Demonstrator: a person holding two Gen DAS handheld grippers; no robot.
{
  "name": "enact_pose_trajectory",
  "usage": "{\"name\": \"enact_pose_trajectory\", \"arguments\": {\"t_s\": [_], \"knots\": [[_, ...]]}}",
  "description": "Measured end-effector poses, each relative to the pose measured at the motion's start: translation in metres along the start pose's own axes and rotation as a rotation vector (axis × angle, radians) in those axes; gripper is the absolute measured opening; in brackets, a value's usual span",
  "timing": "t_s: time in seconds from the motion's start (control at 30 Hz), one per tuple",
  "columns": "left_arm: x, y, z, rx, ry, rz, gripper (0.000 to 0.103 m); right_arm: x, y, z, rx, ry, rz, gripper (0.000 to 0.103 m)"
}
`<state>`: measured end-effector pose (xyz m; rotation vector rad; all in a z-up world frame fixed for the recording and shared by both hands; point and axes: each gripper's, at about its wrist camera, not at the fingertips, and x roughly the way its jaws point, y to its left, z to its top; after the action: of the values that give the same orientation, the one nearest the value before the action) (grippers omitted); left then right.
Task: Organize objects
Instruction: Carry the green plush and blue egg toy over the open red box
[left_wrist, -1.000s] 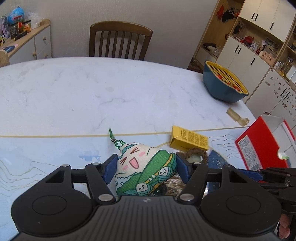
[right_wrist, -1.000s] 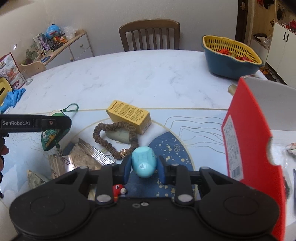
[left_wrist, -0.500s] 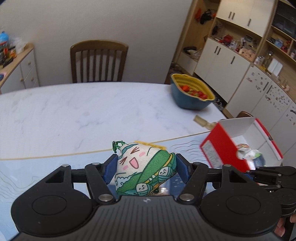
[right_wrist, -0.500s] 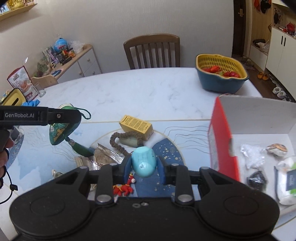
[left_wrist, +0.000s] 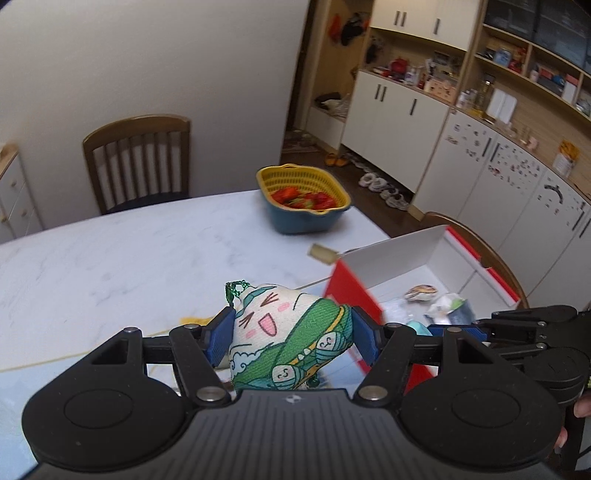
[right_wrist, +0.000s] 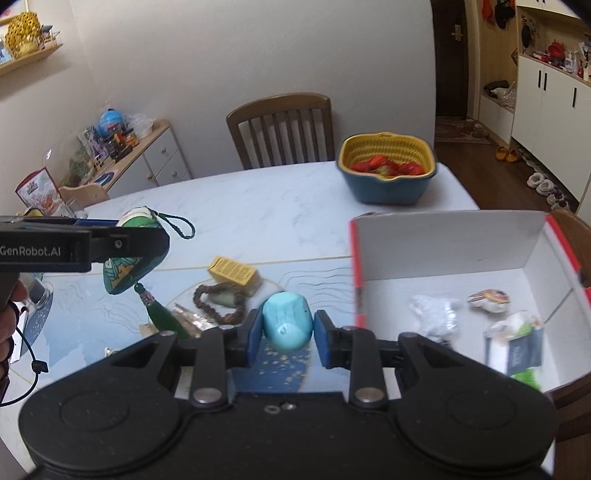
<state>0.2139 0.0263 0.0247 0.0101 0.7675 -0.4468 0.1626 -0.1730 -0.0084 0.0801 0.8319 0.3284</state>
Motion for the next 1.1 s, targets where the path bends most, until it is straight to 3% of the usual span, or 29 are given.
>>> {"name": "enact_pose_trajectory", "arguments": {"t_s": [0.37, 0.77, 1.1], "knots": [[0.036, -0.081, 0.020, 0.076, 0.018, -0.026, 0.066, -0.020, -0.072, 0.002, 0.015, -0.012, -0.043, 0.028], [0.074, -0.160, 0.055, 0.169, -0.021, -0.055, 0.066, -0.025, -0.151, 0.006, 0.033, -0.019, -0.087, 0.028], [0.139, -0.176, 0.047, 0.163, 0.085, -0.021, 0.066, -0.002, -0.197, 0.014, 0.025, 0.025, -0.121, 0.028]]}}
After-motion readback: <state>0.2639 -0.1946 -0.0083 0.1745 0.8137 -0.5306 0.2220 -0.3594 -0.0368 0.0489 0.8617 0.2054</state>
